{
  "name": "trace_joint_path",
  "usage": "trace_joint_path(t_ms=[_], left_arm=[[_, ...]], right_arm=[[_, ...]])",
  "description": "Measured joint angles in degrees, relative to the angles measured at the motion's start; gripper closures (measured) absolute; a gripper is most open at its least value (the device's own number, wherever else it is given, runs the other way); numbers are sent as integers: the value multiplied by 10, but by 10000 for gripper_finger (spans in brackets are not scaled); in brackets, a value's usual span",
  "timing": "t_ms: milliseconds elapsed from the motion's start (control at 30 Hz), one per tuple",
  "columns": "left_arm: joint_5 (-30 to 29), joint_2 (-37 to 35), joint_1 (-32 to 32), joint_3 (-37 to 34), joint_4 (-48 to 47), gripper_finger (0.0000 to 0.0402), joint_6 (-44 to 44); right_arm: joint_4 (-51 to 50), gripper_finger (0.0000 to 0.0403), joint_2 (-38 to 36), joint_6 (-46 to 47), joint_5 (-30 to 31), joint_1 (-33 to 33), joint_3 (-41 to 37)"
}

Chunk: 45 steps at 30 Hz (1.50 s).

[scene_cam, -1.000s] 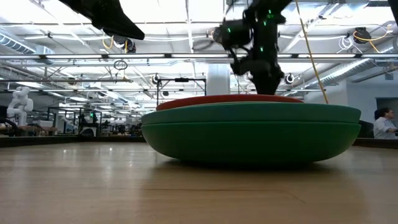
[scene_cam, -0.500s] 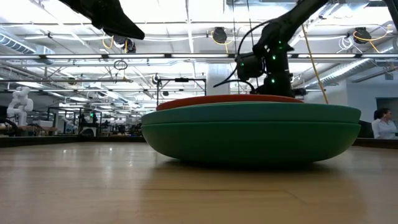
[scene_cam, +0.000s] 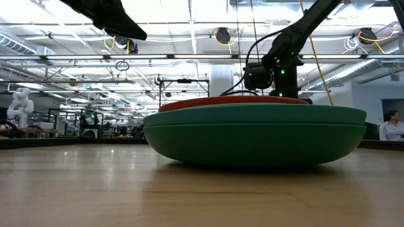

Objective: Stack plastic plates
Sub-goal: Stack the transparent orange plate on the transparent blue plate

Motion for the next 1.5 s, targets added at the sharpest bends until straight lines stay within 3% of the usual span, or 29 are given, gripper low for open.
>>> trace_joint_path(t_ms=[500, 700, 967, 1200, 1500], left_arm=[[0, 0, 0, 0, 0, 321, 0], [0, 0, 0, 0, 0, 321, -1], [0, 0, 0, 0, 0, 321, -1], [0, 0, 0, 0, 3, 321, 3], [0, 0, 0, 0, 16, 321, 6]], right_arm=[[68, 354, 0, -16, 1, 0, -47], [71, 397, 0, -32, 3, 2, -47], [70, 400, -17, -54, 17, 10, -46], [66, 401, -75, -85, 30, 53, -46], [65, 402, -172, -117, 30, 178, -40]])
